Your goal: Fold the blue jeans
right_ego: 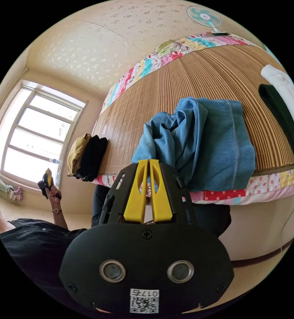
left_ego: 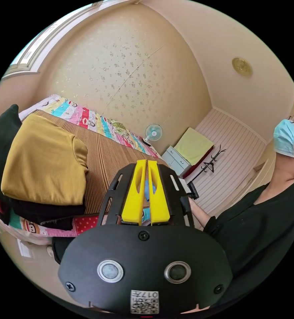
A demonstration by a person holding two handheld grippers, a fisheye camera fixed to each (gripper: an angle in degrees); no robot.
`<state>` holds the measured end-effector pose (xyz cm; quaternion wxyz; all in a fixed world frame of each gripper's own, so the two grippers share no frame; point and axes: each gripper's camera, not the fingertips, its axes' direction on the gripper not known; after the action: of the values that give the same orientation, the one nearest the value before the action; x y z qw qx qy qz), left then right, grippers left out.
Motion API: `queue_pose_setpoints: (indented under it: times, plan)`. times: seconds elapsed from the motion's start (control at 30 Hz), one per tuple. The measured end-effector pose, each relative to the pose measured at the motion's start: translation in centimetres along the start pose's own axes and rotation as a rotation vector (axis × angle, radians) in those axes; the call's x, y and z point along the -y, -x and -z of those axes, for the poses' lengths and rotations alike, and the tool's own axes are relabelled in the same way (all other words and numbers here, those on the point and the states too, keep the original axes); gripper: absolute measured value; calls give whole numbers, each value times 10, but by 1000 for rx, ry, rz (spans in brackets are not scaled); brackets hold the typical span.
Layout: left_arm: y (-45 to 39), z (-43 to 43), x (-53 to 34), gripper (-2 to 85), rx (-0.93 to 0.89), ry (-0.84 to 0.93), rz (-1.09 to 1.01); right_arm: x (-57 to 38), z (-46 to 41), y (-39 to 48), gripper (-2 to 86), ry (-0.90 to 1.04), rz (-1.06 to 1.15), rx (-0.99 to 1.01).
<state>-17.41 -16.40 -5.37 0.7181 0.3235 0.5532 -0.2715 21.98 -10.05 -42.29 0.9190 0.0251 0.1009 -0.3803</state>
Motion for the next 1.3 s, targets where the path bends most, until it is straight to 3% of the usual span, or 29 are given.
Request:
queue_pose_setpoints:
  times: [0.3, 0.63, 0.9, 1.0, 1.07, 1.13, 1.23, 1.3]
  plan:
    - [28, 54, 13, -9, -145, -112, 106, -9, 25, -2, 9, 8, 47, -15]
    - [84, 67, 5, 12, -251, 17, 311, -24, 50, -9, 8, 3, 60, 7]
    - [97, 72, 11, 42, -302, 64, 339, -22, 101, 38, 7, -268, 130, 279]
    - [100, 73, 9, 42, -298, 73, 336, -14, 83, 95, 6, -184, 367, 423]
    - [104, 71, 6, 42, -311, 82, 355, -5, 40, 126, 7, 82, 481, 539]
    - [107, 73, 4, 42, -342, 87, 374, -9, 16, 132, 8, 175, 461, 394]
    - [100, 90, 5, 43, -307, 97, 337, -19, 10, 116, 14, 159, 389, 111]
    - [98, 101, 2, 44, -247, 112, 320, -18, 20, 90, 23, 139, 307, 49]
